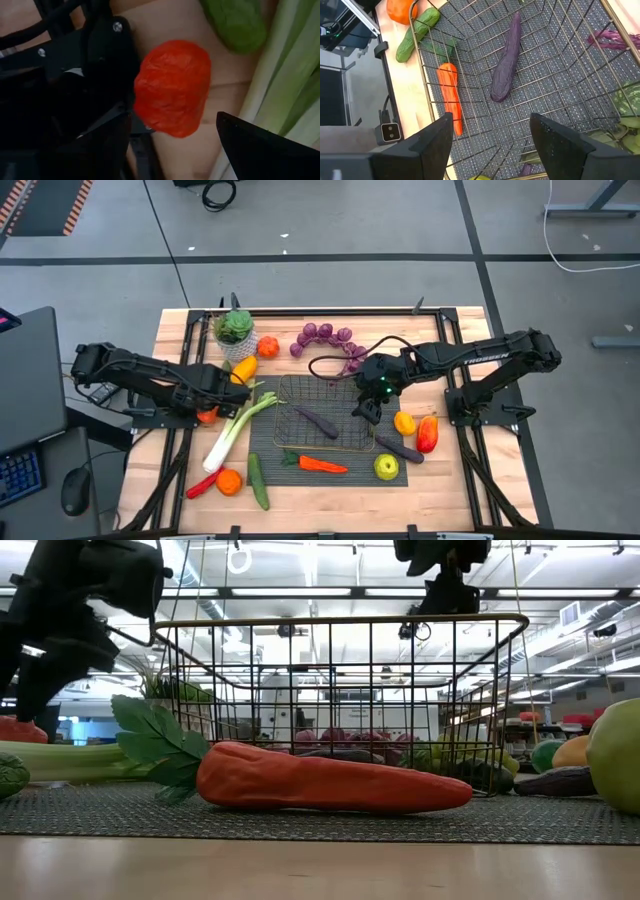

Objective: Build produce basket
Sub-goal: Put the bottom orange pumpkin into the gold wire basket

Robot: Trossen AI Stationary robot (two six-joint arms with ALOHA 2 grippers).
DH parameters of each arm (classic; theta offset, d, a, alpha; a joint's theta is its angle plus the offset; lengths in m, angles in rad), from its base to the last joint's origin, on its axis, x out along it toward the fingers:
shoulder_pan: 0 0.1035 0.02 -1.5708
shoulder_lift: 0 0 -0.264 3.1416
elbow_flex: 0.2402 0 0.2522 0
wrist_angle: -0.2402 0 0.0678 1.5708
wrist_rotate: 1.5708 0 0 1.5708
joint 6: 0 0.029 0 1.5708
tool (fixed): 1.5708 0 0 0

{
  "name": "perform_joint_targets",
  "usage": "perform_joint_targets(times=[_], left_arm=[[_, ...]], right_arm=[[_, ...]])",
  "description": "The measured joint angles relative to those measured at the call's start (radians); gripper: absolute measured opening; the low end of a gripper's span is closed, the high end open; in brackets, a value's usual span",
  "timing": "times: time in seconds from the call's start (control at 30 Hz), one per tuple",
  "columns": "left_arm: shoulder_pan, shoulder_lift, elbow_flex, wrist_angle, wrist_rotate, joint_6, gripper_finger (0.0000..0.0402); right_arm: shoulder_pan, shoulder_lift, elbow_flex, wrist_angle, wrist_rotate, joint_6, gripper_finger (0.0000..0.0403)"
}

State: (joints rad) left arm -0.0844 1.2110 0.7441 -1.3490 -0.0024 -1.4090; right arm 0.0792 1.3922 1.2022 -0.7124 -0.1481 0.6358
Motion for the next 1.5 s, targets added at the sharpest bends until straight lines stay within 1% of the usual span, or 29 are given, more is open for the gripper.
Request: perform_joint_targets(times=[0.13,0.27,0.5,0.63,0.8,1.1,1.37,1.5], left_arm=[[0.014,0.001,0.000,0.020,-0.026,-0.046,0.0298],[0.028,0.026,0.000,0.011,-0.033,-0.053,0.0298],[0.028,0.117,0.000,0.011,-0.037,-0.140,0.0298],[0.028,0.177,0.000,0.013,-0.020,-0.141,0.0298],[0.028,0.226,0.000,0.021,-0.020,-0.102,0.0298],[0.029,0.238,0.000,0.187,0.030,-0.099,0.0298],[0.029,0.238,0.000,0.194,0.046,-0.089,0.0297],[0.029,0.238,0.000,0.195,0.051,-0.072,0.0283]], right_arm=[[0.000,0.000,0.000,0.000,-0.001,0.000,0.0266],[0.000,0.000,0.000,0.000,-0.002,0.000,0.0266],[0.000,0.000,0.000,0.000,-0.002,-0.001,0.0266],[0.000,0.000,0.000,-0.001,-0.002,-0.002,0.0266],[0.000,0.000,0.000,-0.002,-0.002,-0.003,0.0266],[0.000,0.000,0.000,-0.009,-0.003,-0.031,0.0266],[0.000,0.000,0.000,-0.035,-0.003,-0.056,0.0266],[0.000,0.000,0.000,-0.035,0.004,-0.063,0.0266]])
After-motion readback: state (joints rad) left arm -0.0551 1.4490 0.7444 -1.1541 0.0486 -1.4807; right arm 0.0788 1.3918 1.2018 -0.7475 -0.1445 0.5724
